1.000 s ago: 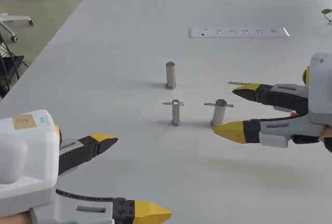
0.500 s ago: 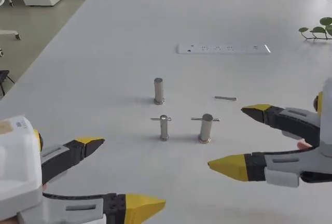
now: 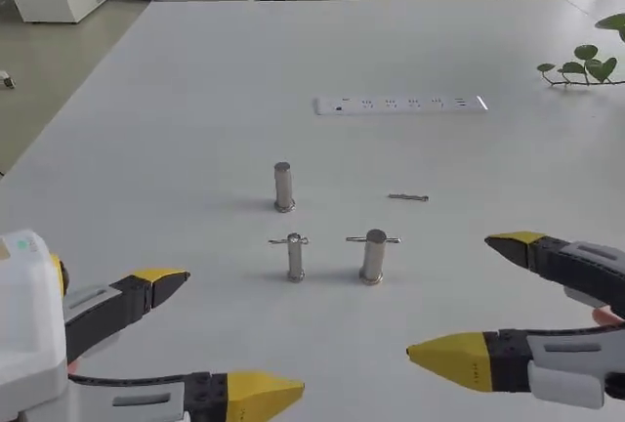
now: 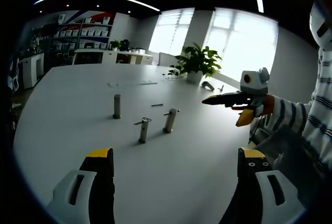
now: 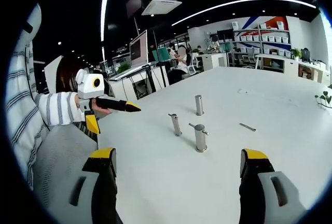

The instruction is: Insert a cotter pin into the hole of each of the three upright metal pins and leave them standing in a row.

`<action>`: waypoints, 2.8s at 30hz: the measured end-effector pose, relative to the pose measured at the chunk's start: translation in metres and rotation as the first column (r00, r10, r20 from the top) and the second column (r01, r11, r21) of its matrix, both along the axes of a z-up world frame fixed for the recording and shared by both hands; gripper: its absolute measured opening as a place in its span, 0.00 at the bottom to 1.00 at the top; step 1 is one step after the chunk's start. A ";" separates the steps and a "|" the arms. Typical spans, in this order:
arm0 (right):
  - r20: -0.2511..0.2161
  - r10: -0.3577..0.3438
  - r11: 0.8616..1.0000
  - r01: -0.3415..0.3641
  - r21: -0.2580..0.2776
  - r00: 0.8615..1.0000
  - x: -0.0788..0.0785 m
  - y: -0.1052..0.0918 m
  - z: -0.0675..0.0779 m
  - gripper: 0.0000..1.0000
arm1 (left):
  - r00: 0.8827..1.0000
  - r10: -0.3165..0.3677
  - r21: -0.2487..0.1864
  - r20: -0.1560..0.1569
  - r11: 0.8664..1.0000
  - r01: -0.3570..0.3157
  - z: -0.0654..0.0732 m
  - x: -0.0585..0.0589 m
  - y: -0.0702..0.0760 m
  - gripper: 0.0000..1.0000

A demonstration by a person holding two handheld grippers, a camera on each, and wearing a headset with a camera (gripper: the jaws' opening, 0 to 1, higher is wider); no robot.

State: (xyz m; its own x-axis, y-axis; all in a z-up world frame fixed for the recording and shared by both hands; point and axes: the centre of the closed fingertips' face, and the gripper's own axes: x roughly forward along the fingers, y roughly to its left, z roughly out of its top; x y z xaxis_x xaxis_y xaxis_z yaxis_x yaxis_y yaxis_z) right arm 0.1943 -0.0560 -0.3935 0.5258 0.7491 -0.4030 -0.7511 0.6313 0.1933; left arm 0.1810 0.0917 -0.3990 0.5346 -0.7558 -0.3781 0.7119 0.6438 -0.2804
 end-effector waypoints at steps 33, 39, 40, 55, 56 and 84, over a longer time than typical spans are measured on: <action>-0.074 -0.129 0.991 0.130 0.010 0.989 -0.009 -0.014 -0.011 0.96 | 0.989 -0.070 0.019 0.129 0.998 0.068 0.026 0.145 -0.028 0.92; -0.078 -0.149 0.989 0.150 0.012 0.986 -0.008 -0.015 -0.012 0.96 | 0.993 -0.060 0.015 0.098 0.998 0.059 0.011 0.167 -0.035 0.85; -0.079 -0.151 0.988 0.152 0.012 0.985 -0.008 -0.016 -0.013 0.96 | 0.994 -0.061 0.015 0.094 0.998 0.059 0.009 0.169 -0.036 0.82; -0.102 -0.184 0.982 0.186 0.013 0.978 -0.005 -0.022 -0.018 0.93 | 1.000 -0.005 0.130 0.025 0.991 0.001 -0.044 0.207 -0.032 0.48; -0.104 -0.187 0.982 0.189 0.014 0.977 -0.004 -0.022 -0.019 0.93 | 1.000 0.009 0.123 0.016 0.992 -0.010 -0.047 0.210 -0.032 0.45; -0.103 -0.183 0.983 0.185 0.004 0.978 -0.003 -0.024 -0.021 0.90 | 0.997 0.002 0.233 0.073 0.972 -0.019 -0.064 0.224 -0.029 0.10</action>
